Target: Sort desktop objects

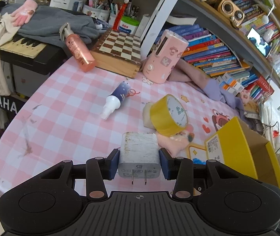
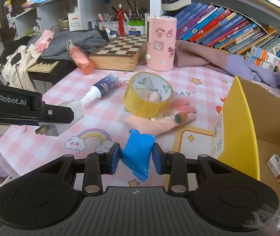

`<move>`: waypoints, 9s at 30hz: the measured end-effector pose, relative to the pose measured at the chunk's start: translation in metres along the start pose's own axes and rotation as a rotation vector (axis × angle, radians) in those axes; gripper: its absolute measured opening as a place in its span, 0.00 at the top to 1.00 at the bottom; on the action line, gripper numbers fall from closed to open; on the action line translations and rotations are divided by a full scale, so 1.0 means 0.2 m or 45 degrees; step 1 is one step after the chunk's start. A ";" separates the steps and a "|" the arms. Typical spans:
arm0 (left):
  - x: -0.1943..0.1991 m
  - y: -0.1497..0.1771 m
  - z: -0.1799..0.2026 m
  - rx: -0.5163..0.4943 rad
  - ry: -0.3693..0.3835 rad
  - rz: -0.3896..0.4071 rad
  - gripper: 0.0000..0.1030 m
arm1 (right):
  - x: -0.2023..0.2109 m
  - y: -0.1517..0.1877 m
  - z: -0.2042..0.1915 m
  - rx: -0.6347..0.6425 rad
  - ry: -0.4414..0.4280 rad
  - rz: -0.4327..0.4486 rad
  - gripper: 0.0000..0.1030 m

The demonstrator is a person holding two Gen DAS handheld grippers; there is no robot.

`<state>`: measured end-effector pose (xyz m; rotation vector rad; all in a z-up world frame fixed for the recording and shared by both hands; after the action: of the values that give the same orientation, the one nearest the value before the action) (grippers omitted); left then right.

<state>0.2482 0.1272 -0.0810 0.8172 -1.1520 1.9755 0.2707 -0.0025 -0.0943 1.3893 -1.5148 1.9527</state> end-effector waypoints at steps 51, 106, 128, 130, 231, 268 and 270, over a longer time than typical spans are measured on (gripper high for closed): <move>0.49 0.68 0.35 -0.182 0.341 -0.066 0.59 | 0.79 0.74 0.05 -0.349 0.124 0.049 0.71; 0.34 0.73 0.72 -0.352 0.442 -0.196 0.59 | 0.87 0.94 0.37 -0.573 0.242 0.025 0.71; 0.30 0.75 0.83 -0.379 0.458 -0.208 0.59 | 0.89 0.97 0.44 -0.593 0.250 0.021 0.72; 0.30 0.76 0.83 -0.380 0.458 -0.211 0.59 | 0.90 0.97 0.45 -0.596 0.250 0.021 0.72; -0.64 0.32 1.42 -0.578 -0.050 -0.157 0.59 | 0.20 0.27 1.21 0.118 0.055 -0.197 0.72; -0.24 0.28 1.33 -0.499 -0.071 0.140 0.37 | 0.44 0.25 1.24 -0.058 0.124 0.059 0.60; -0.22 0.30 1.31 -0.509 -0.067 0.140 0.37 | 0.48 0.25 1.23 -0.073 0.137 0.074 0.60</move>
<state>0.2695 -0.1412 -0.0363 0.6082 -1.5859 1.7303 0.3106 -0.2647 -0.0518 1.2095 -1.5648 1.9685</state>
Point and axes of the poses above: each gripper's, at about its wrist camera, not at the fingertips, and x roughly against the way its jaws point, z to its right, y to its underside, the point moved 10 cm from there along -x, roughly the way its jaws point, and after that the axes turned 12 degrees about -z, right-handed, at the moved point
